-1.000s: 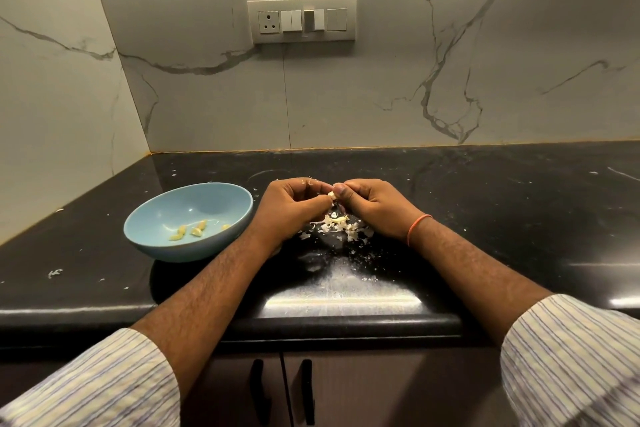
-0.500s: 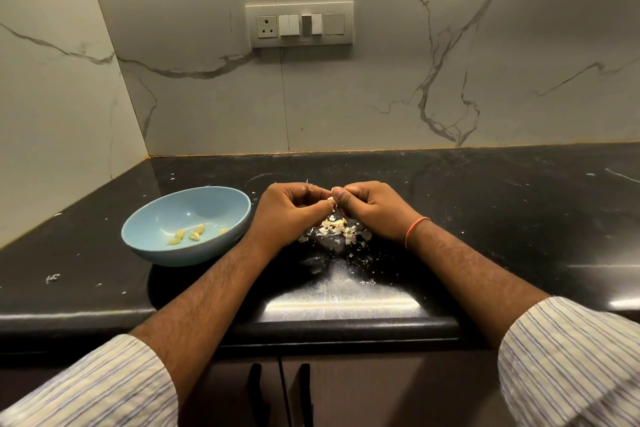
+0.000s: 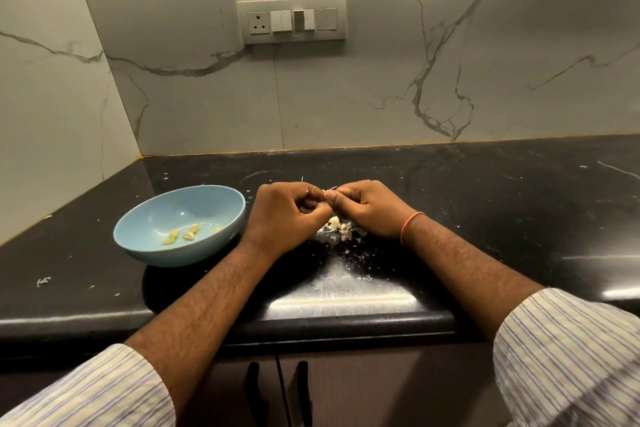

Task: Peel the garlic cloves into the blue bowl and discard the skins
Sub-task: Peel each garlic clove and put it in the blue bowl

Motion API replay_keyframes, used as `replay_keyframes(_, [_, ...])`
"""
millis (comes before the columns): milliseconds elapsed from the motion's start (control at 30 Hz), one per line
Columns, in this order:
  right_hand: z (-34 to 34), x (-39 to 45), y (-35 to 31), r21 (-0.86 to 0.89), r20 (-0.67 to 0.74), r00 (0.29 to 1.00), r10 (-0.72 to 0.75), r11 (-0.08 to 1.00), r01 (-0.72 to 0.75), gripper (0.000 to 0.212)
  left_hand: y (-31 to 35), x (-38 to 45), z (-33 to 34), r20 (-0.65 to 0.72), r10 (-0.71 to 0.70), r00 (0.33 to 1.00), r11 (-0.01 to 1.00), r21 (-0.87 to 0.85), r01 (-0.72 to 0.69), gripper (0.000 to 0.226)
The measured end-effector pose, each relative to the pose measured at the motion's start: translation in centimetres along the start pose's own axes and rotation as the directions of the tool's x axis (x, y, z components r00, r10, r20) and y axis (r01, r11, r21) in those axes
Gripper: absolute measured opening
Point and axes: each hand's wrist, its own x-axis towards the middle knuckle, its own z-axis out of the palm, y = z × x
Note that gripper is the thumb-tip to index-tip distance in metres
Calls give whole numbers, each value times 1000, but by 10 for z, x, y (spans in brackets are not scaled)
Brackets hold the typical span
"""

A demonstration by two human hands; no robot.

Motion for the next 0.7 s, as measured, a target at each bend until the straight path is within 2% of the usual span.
replay_keyframes(100, [-1,-1,-2,-5,7,1000,-9,1000,9,43,-3,1,-1,14,-10,1000,1000,-9,10,11])
replay_keyframes(300, [-4,0,0,75,-29,999,39,997,-37,43,-1,1,-4,81,-33,996,988,-145,45,15])
replay_keyframes(500, [-5,-1,-2,95,-176,983,56,995,-39,37,-3,3,-6,57,-134,989,968,-206,143,15])
replay_keyframes(700, [-5,-1,-2,184,-181,980,78,982,-44,29,-6,6,-5,58,-176,983,957,-225,185,16])
